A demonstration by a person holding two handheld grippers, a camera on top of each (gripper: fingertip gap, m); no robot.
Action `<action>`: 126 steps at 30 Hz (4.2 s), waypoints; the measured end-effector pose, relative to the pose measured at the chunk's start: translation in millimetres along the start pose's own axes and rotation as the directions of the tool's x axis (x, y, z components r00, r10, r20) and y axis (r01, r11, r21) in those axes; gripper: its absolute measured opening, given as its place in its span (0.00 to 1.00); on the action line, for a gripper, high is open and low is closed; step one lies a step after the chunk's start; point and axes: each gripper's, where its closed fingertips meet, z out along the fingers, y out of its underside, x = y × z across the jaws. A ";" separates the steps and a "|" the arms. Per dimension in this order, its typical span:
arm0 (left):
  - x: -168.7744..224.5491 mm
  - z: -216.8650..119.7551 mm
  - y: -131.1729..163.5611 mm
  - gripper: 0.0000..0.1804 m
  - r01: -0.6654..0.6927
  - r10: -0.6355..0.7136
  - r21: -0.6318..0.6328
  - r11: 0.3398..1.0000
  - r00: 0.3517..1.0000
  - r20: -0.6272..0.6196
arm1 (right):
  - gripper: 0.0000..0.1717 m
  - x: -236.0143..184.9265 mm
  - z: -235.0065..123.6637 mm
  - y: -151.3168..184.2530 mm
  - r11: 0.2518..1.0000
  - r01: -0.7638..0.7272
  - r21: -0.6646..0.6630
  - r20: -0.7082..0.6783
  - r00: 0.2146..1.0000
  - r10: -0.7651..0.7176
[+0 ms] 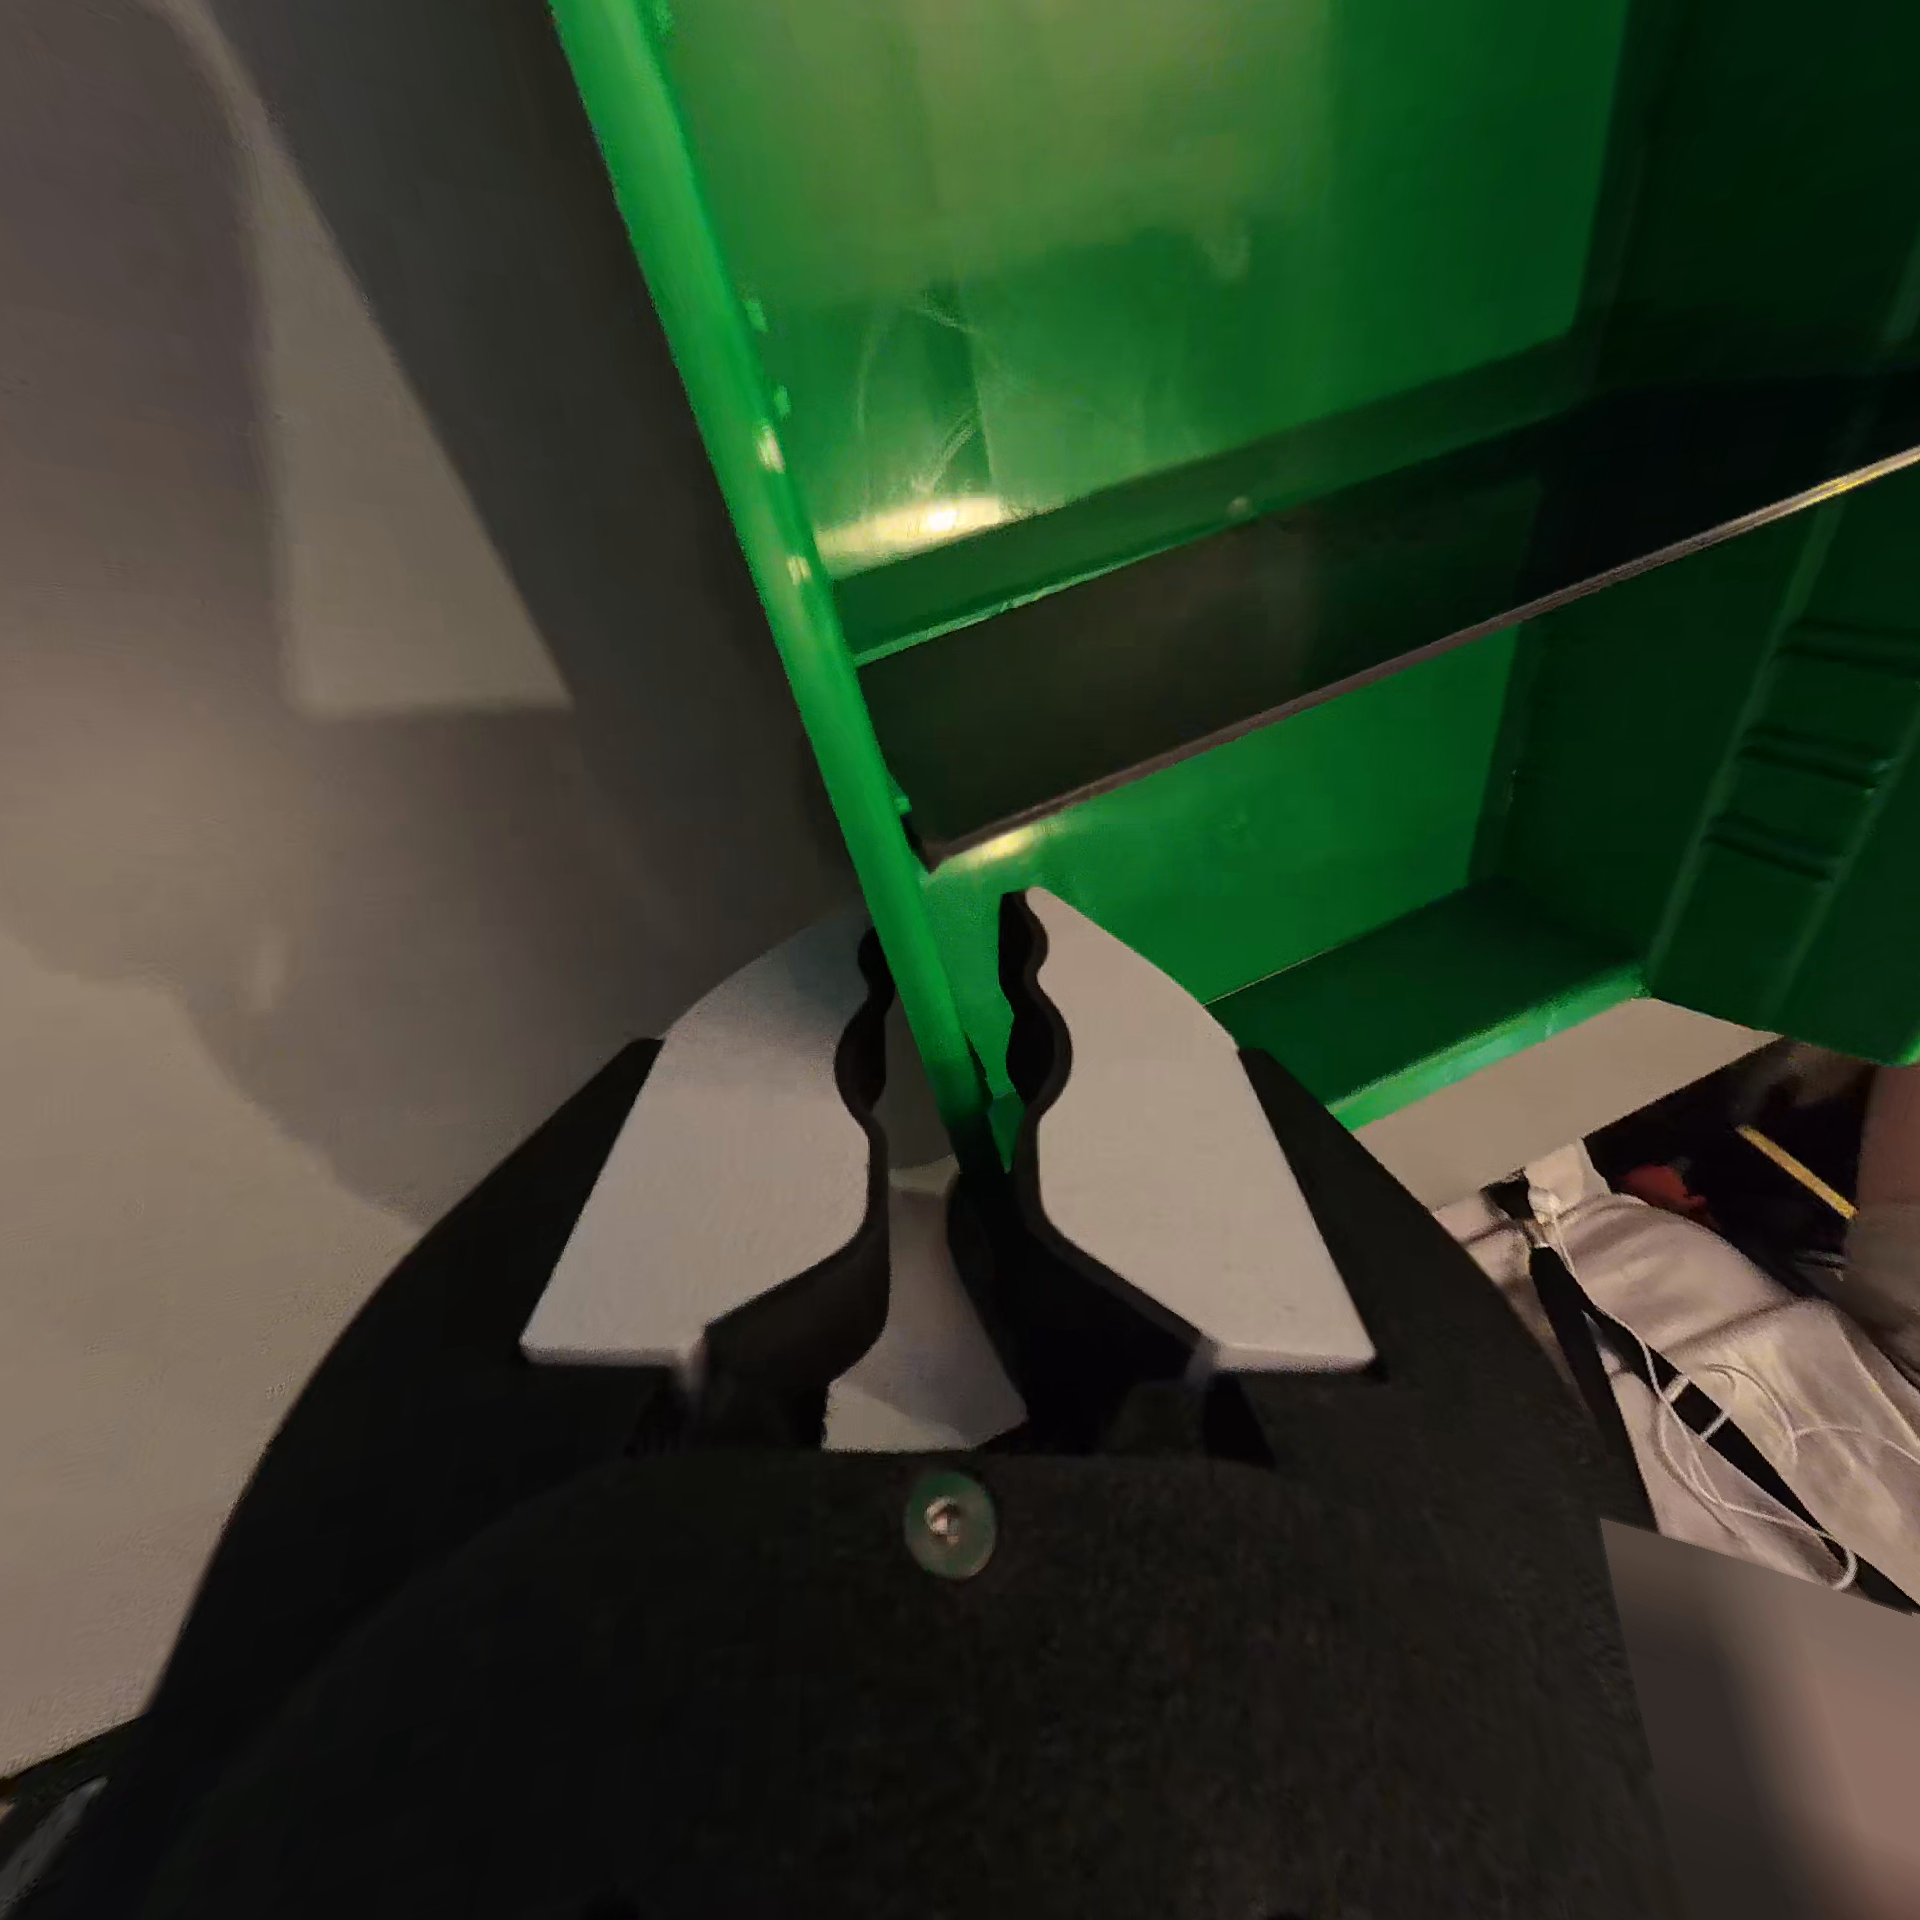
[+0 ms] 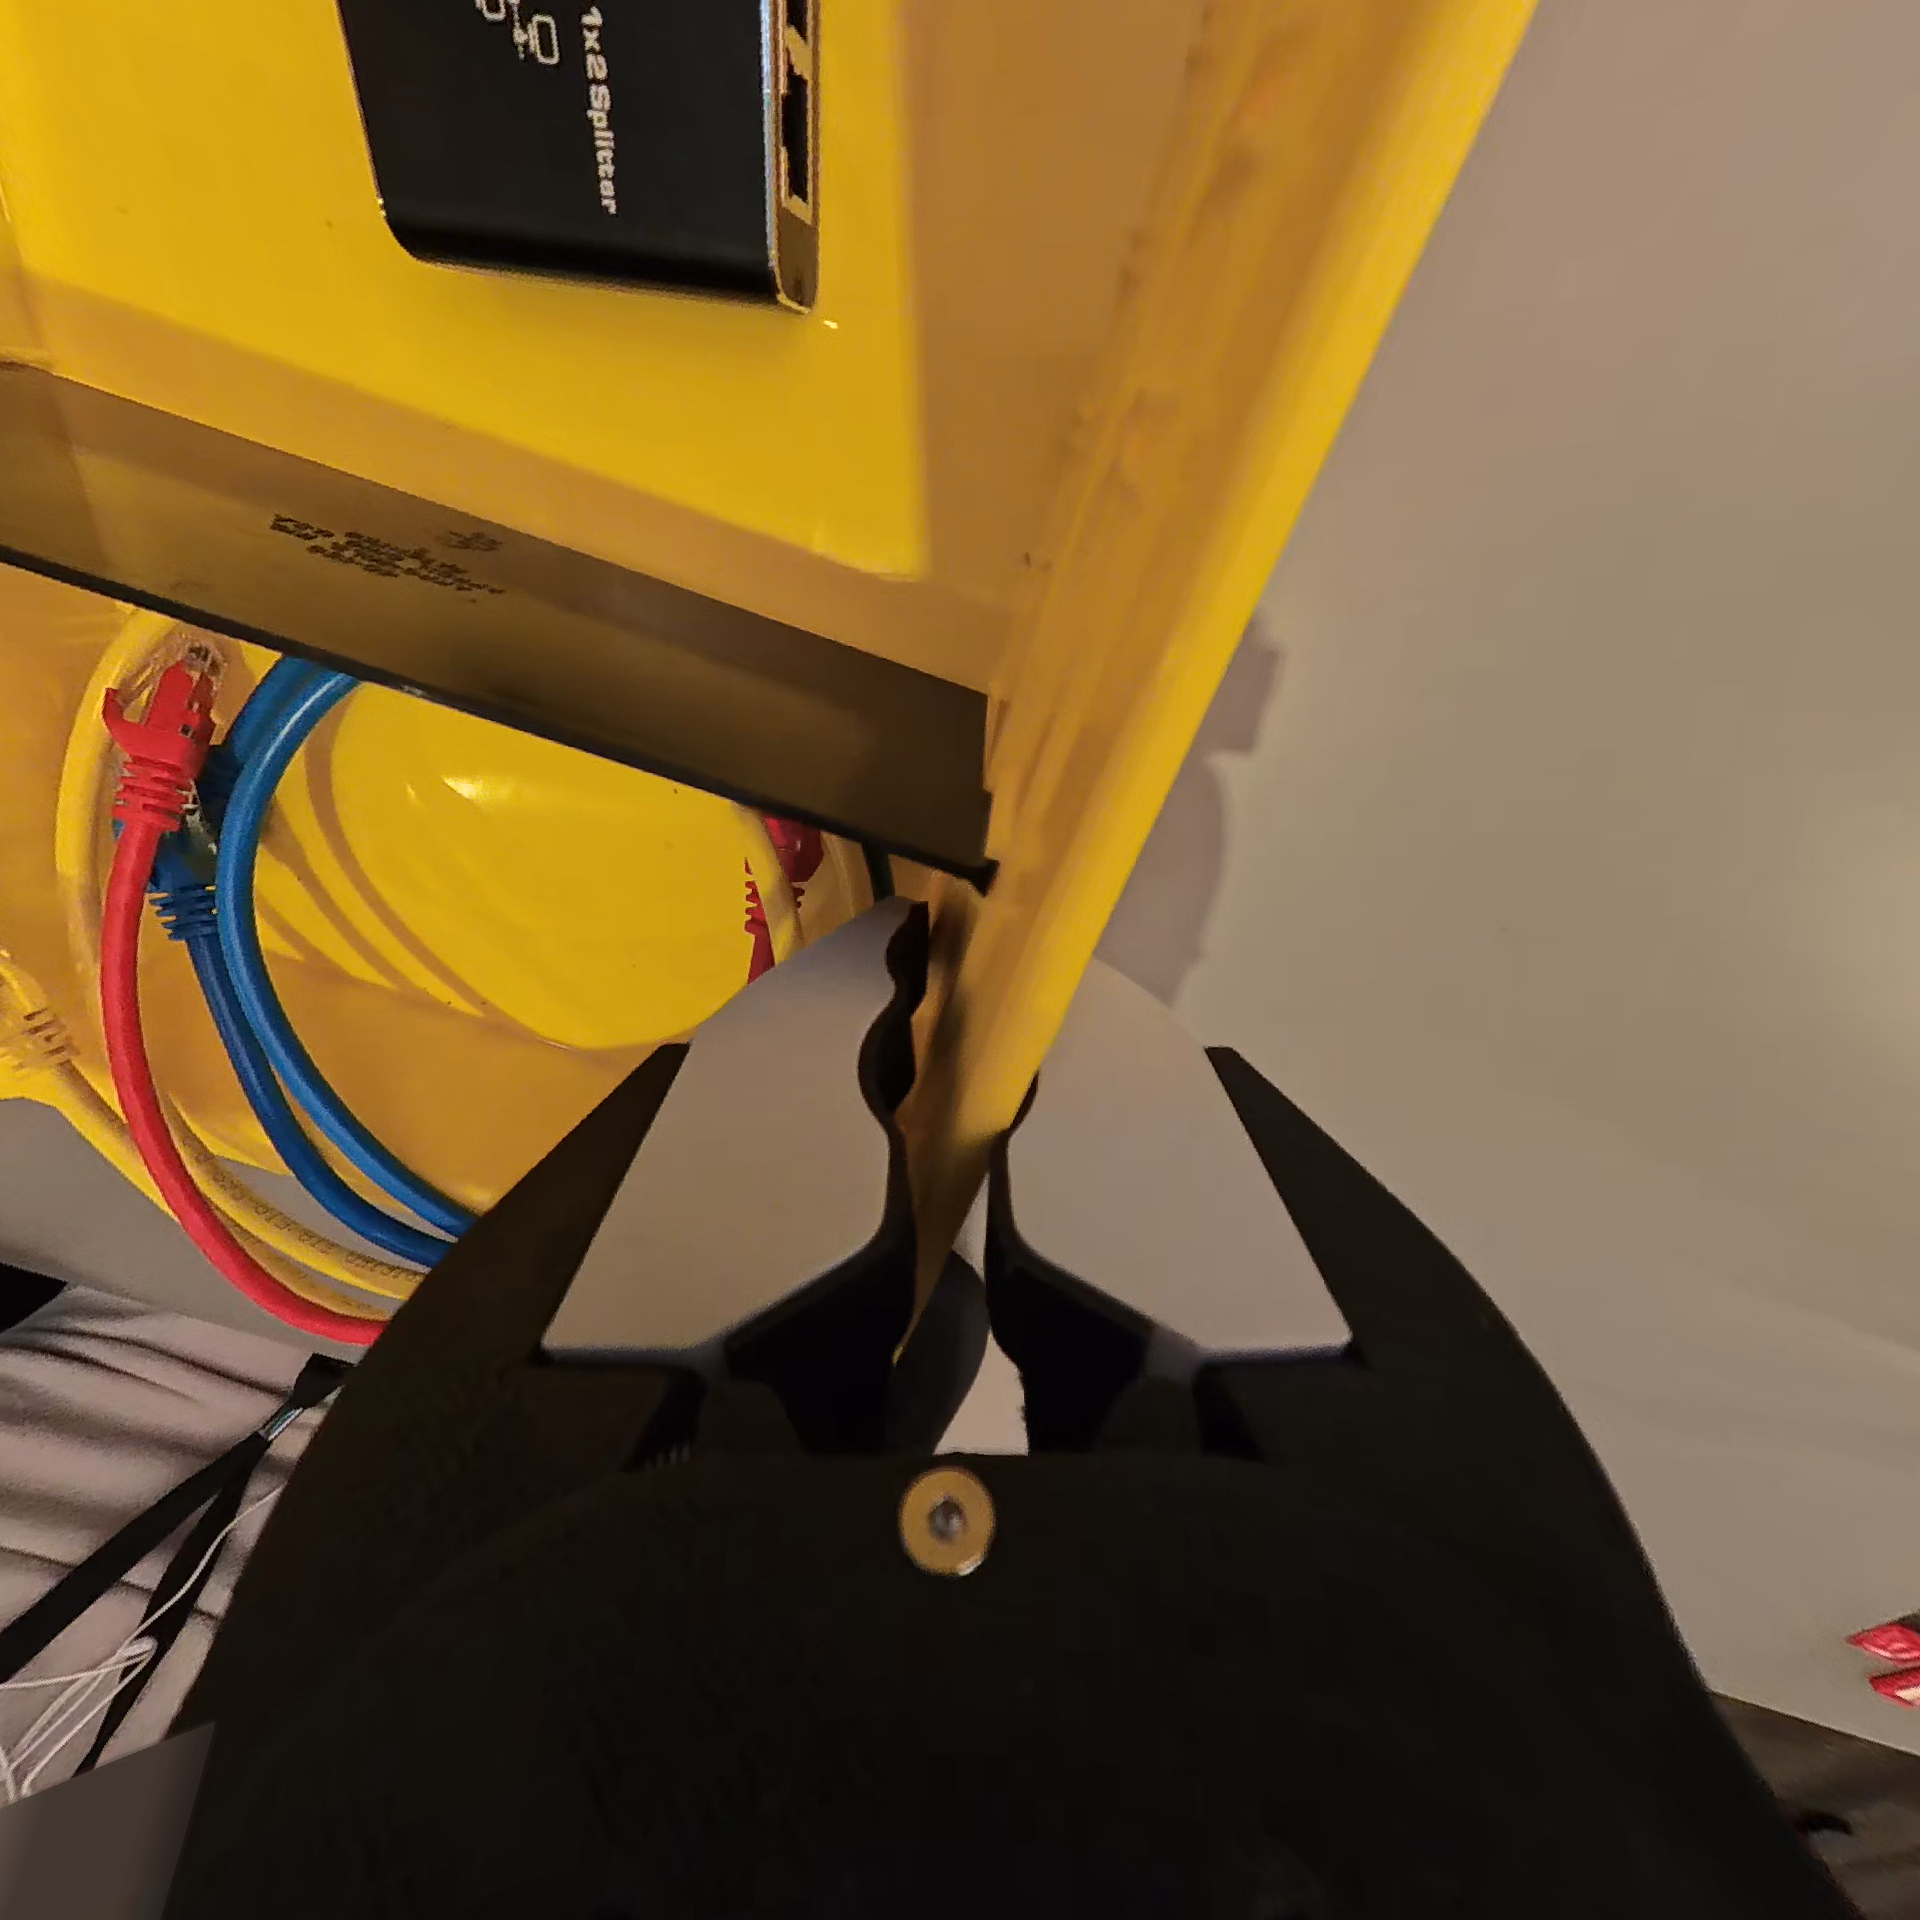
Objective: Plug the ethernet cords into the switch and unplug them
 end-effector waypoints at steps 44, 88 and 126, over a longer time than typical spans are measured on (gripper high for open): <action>66.3 -136.9 -28.0 0.11 -0.383 0.416 0.603 0.699 0.905 0.093 | 0.14 -272.3 25.3 -73.3 0.987 0.107 0.122 0.042 0.993 -0.113; 251.8 -51.5 -123.1 0.23 -0.410 0.600 0.671 0.618 0.797 -0.065 | 0.06 149.0 -125.5 86.2 0.798 -0.406 0.445 0.316 0.905 0.285; 75.5 4.9 -140.2 0.04 -0.133 0.138 -0.115 0.984 0.990 0.036 | 0.11 197.6 -38.5 69.8 0.783 -0.600 0.165 0.317 0.784 0.534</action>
